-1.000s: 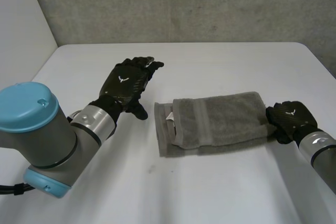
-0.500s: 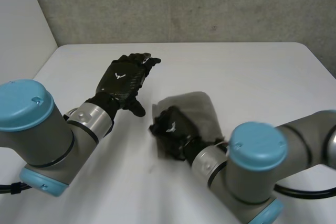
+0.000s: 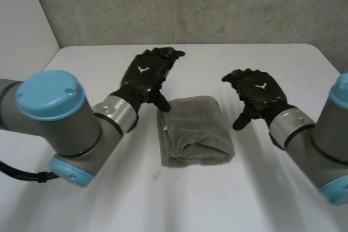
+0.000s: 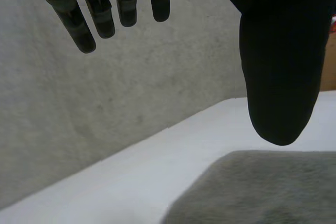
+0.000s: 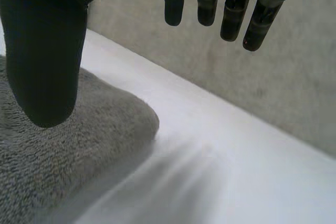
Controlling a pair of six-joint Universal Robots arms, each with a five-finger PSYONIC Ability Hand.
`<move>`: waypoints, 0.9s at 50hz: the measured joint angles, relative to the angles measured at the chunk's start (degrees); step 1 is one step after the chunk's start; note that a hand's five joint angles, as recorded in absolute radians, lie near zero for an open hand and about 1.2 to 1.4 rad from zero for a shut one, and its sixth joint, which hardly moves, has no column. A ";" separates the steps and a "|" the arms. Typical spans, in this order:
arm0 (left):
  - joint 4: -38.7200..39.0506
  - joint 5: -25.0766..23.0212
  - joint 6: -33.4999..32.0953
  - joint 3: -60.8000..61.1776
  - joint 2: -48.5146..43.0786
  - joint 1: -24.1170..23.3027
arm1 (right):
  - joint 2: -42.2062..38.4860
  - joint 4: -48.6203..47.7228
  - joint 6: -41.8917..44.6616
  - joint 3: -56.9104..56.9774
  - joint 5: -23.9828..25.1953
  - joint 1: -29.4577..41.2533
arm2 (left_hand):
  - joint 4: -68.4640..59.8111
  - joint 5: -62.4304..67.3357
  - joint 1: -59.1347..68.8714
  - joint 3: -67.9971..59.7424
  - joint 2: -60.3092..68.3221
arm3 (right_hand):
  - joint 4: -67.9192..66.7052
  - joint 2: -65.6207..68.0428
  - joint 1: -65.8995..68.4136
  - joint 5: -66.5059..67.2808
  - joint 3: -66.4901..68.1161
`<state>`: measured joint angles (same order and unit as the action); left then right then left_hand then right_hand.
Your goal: Fold the towel.
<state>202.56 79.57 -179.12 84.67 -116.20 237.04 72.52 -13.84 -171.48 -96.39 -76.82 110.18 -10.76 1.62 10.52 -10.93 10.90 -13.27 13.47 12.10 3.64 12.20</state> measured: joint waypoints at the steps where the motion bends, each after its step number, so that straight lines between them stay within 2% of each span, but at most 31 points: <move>1: -0.42 0.00 0.62 -0.73 -0.84 -0.39 | -0.02 1.11 -0.84 0.32 0.52 -0.72 | -0.06 0.00 0.00 -0.02 0.02 | 0.00 0.00 0.00 0.00 0.00; 8: -5.51 0.75 2.84 -5.00 -8.56 -2.76 | -3.17 6.23 -3.03 2.99 4.66 -3.00 | -0.54 0.02 0.69 -0.49 0.49 | 0.00 0.00 0.00 -0.02 0.00; 12: -9.22 3.63 2.30 -6.33 -12.74 -3.12 | -6.94 6.85 -2.73 5.26 6.01 -2.54 | -0.57 0.05 0.70 -0.54 0.54 | 0.00 0.00 0.00 -0.05 0.00; 19: -11.80 7.99 0.03 -6.04 -14.70 -2.45 | -12.27 6.80 -2.36 8.96 6.12 -1.35 | -0.57 0.07 0.70 -0.54 0.56 | 0.00 0.00 0.00 -0.12 0.00; 29: -13.22 9.19 -5.78 -3.64 -13.40 0.07 | -21.04 11.79 0.62 19.56 4.63 3.73 | -0.57 0.00 0.70 -0.53 0.54 | 0.00 0.00 0.00 -0.23 0.00; 38: -13.29 9.01 -6.60 -3.59 -7.51 -1.16 | -17.56 15.03 2.91 22.74 3.45 4.22 | -0.43 0.00 0.53 -0.41 0.41 | 0.00 0.00 0.00 -0.24 0.00; 45: -13.30 9.07 -6.52 -4.52 2.96 -0.59 | -9.54 16.14 3.02 22.34 -1.00 3.37 | -0.44 0.00 0.53 -0.40 0.38 | 0.00 0.00 0.00 -0.24 0.00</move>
<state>189.27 88.63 -185.65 80.14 -113.24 236.45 62.98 2.30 -168.46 -74.06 -77.82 113.55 -11.20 1.61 11.05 -11.33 11.29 -13.27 13.47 12.10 3.40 12.20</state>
